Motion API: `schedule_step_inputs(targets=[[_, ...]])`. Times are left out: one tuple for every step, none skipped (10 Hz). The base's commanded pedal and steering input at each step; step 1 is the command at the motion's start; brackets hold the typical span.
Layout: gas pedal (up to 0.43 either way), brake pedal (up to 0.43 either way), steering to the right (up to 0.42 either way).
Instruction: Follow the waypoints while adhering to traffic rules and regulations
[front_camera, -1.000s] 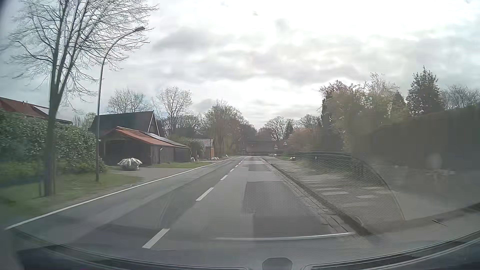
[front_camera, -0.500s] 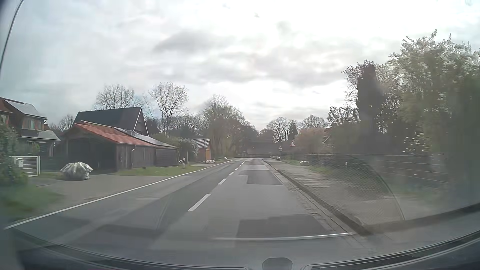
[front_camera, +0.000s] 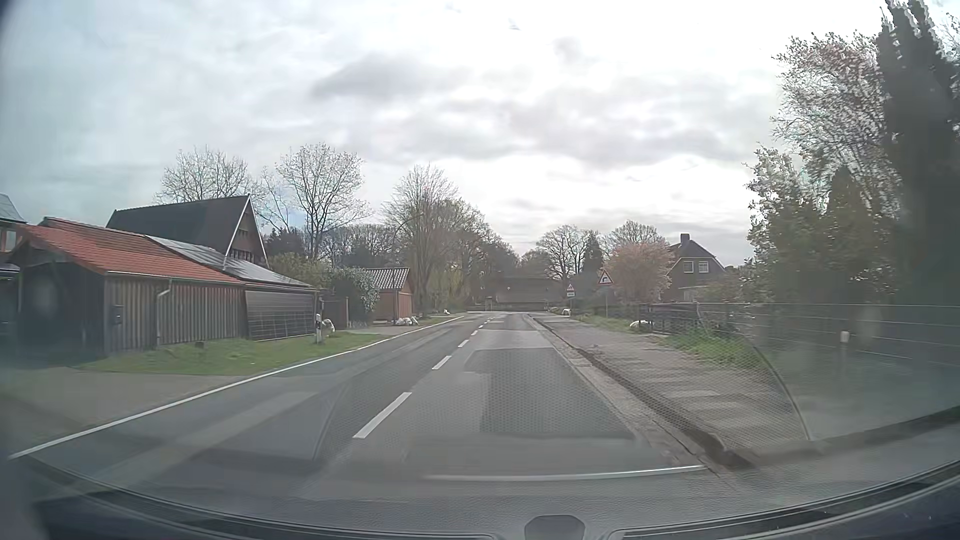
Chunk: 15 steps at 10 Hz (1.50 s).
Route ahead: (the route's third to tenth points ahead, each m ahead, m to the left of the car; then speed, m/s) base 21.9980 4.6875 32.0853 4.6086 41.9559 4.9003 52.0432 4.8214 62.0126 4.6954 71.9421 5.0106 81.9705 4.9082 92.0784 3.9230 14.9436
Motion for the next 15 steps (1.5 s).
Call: schedule_step_inputs(targets=[[0.047,0.0,-0.003],[0.047,0.0,-0.003],[0.047,0.0,-0.003],[0.047,0.0,-0.003],[0.047,0.0,-0.003],[0.047,0.0,-0.003],[0.047,0.0,-0.003],[0.039,0.0,-0.003],[0.039,0.0,-0.003],[0.039,0.0,-0.003],[0.039,0.0,-0.003],[0.039,0.0,-0.003],[0.039,0.0,-0.003],[0.028,0.0,-0.003],[0.02,0.0,-0.003]])
